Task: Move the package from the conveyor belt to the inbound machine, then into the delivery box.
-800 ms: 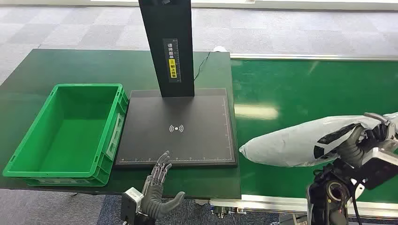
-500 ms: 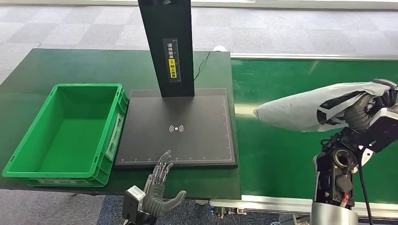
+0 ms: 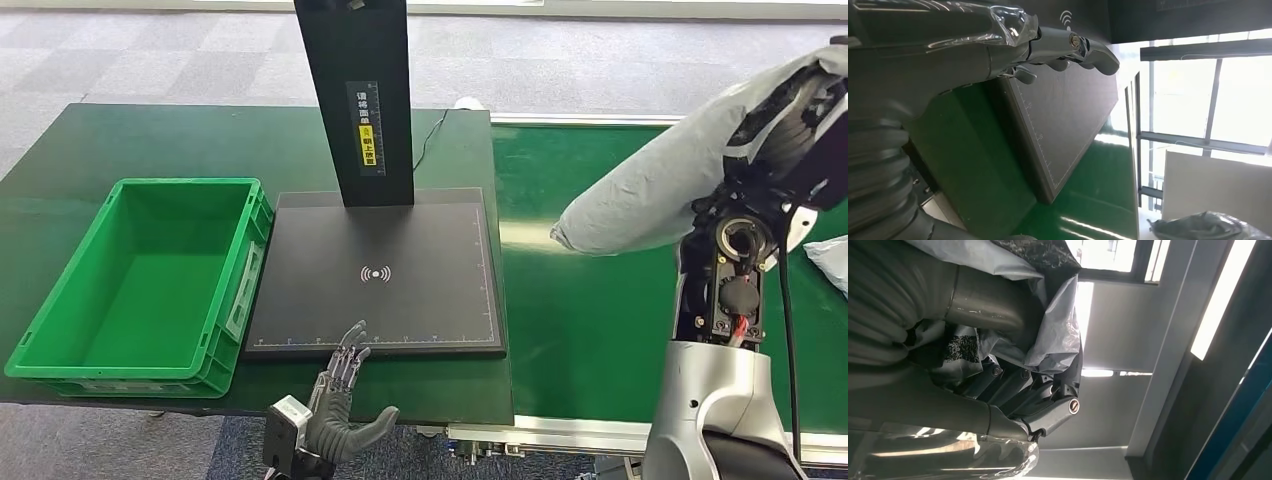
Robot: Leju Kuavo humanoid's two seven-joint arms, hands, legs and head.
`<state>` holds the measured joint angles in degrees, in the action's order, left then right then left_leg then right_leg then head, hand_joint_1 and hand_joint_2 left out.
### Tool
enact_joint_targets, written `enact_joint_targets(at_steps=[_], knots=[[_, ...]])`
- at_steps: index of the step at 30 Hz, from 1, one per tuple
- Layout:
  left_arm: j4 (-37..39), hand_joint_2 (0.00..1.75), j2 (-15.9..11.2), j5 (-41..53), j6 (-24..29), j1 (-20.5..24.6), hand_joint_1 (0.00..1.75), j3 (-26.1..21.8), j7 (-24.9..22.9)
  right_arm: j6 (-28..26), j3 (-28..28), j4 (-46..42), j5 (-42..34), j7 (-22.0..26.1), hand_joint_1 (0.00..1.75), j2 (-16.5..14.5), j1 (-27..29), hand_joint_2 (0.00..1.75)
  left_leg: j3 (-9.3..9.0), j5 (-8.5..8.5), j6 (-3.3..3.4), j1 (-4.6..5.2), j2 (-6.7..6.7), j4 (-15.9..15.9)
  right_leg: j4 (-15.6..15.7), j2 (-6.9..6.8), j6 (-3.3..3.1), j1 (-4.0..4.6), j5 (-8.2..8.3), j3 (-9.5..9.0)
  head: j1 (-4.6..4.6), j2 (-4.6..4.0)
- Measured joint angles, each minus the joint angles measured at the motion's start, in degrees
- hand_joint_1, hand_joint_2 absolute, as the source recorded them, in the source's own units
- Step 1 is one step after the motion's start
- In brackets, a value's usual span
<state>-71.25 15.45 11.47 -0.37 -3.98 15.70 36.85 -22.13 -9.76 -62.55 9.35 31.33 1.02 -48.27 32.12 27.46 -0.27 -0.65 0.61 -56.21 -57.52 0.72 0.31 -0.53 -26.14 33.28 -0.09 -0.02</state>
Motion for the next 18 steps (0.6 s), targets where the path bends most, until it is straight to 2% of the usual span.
enact_joint_targets(at_steps=[11, 18], knots=[[0.4, 1.75, 0.0, -0.2, -0.6, 1.0, 0.00, 0.0, 0.6, 6.6, 10.4, 12.5, -0.1, -3.8, 1.75, -5.0, -11.5, 1.75, 0.02, -0.01, -0.01, -0.01, 0.00, 0.0, 0.0, 0.00, 0.00, 0.01, 0.00, 0.04, 0.01, 0.00], [1.5, 1.75, -0.1, -0.2, -0.8, 1.7, 0.00, 0.1, 1.0, 8.2, 12.8, 19.2, -1.8, -5.3, 1.75, -7.5, -17.4, 1.75, 0.03, -0.01, -0.01, 0.00, 0.01, 0.0, 0.0, -0.03, 0.00, 0.00, -0.01, 0.05, 0.01, 0.00]])
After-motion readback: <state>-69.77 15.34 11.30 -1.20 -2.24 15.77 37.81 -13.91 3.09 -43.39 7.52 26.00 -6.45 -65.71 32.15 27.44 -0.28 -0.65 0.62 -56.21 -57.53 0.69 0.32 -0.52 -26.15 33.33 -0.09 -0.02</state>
